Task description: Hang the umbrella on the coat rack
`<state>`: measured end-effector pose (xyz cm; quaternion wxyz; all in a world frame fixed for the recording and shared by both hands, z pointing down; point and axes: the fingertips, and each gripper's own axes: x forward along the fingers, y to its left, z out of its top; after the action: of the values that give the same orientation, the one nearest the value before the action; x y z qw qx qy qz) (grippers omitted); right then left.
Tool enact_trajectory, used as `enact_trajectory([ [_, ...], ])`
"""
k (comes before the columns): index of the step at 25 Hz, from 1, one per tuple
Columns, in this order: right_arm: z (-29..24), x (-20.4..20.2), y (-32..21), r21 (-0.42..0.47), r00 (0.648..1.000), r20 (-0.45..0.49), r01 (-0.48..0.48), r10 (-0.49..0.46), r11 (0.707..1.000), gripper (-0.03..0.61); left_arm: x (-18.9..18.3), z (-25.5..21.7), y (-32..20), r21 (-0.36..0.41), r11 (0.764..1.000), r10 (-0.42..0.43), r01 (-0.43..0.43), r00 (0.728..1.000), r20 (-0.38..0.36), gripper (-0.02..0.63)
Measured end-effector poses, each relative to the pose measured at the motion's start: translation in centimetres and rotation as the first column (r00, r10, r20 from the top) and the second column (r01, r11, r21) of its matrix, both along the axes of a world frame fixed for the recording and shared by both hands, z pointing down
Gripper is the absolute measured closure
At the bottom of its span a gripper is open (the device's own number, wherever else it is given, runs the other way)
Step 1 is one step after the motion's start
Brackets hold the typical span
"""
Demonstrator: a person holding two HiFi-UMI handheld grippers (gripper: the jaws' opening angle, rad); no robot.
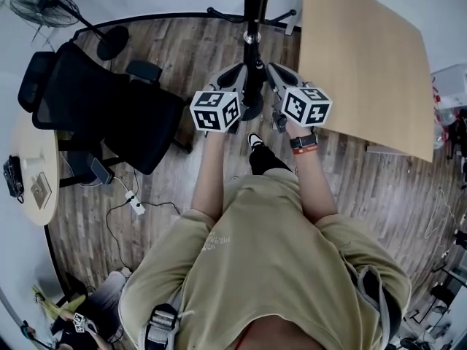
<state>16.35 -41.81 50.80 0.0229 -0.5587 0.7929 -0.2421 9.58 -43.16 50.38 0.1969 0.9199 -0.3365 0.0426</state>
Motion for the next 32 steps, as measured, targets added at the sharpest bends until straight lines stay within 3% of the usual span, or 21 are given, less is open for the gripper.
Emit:
enact_trajectory([
  [14, -4.5, -0.9, 6.9, 0.115, 0.987, -0.128, -0.086, 0.1, 0.99, 0.563, -4.3, -5.4, 5.8, 0.186, 0.979, -0.091, 0.082, 0.995, 0.042, 0.589],
  [23, -5.1, -1.2, 13.3, 0.153, 0.972, -0.129, -0.178, 0.198, 0.972, 0.563, -8.3, -5.8, 11.1, 0.239, 0.967, -0.108, 0.09, 0.992, 0.062, 0.589],
  [32, -5.4, -2.6, 16.5, 0.189, 0.962, -0.174, -0.176, 0.209, 0.966, 0.563, -10.7, -6.4, 13.5, 0.285, 0.947, -0.168, 0.146, 0.984, 0.053, 0.589],
])
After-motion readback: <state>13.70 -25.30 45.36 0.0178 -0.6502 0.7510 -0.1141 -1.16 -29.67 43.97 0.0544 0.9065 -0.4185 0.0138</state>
